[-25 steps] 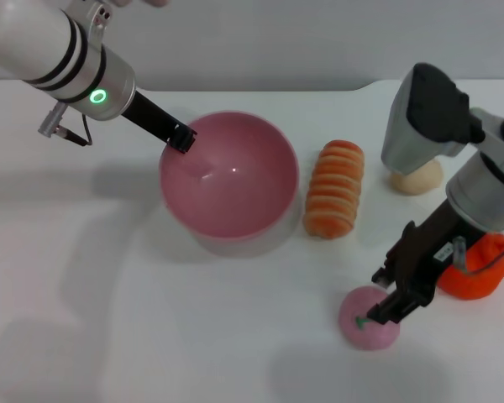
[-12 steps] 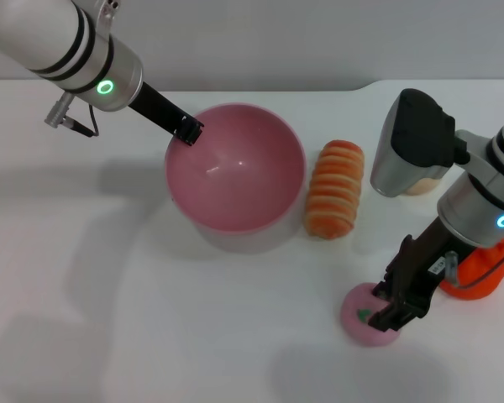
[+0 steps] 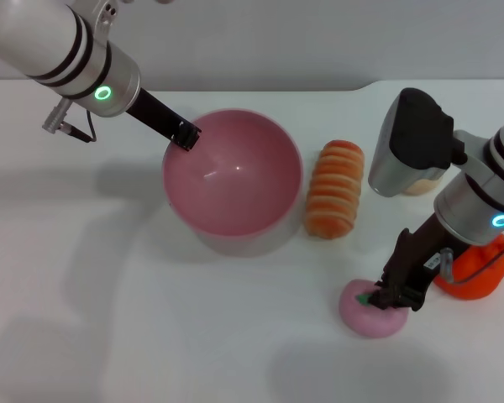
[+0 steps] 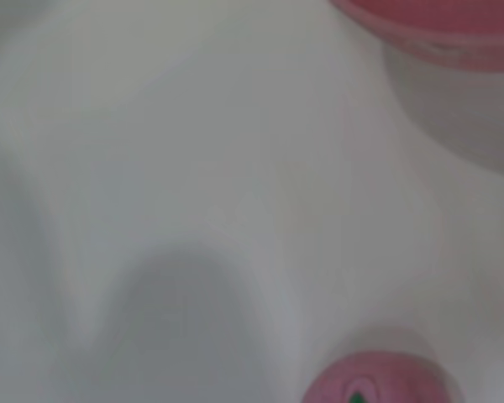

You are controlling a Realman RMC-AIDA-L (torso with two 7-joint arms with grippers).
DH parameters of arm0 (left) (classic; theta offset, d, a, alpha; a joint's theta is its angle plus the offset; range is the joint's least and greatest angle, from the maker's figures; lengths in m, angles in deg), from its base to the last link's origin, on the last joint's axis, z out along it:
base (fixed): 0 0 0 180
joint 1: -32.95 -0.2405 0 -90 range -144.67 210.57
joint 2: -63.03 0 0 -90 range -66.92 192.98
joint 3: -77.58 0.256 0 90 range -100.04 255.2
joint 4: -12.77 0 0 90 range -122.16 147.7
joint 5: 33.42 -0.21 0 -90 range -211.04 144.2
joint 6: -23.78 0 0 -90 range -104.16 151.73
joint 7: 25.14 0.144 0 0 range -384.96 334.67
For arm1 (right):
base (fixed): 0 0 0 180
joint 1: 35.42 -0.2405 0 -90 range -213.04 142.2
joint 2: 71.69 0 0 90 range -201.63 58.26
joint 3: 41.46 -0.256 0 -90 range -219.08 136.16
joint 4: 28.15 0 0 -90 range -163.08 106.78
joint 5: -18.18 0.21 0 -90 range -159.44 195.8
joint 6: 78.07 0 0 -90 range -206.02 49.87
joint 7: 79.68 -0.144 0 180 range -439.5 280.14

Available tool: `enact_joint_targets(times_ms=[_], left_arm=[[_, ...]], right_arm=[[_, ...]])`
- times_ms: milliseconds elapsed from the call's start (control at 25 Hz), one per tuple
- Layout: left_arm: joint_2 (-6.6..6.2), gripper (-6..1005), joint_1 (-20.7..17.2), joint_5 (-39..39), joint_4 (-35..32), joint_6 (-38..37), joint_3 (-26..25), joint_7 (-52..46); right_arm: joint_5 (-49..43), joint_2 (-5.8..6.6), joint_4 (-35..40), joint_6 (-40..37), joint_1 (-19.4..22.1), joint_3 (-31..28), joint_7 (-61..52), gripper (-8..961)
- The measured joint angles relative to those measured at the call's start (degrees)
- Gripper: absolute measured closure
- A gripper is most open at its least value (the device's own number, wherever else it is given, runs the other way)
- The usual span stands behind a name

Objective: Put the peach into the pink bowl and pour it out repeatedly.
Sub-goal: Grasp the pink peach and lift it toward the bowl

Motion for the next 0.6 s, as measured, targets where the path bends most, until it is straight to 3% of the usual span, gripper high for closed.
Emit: enact_joint_targets(times_ms=[80,320,600], left_arm=[[0.00,952,-0.01,0.01,-0.05,0.04,0.00,-0.10],[0.00,952,0.12,0.10,-0.19,0.20,-0.41,-0.43],[0.00,953,0.19,0.23,-0.21,0.80,-0.36,-0.61]], right_arm=[[0.04,0.03,0.87,-0.29,0.08,-0.05,0.00,856],[0.98,0.15,11.27,-1.60,3.33,-2.03,-0.47,905],[11.24,0.17,31.61,-7.91,7.83,-14.15,-1.18,911]])
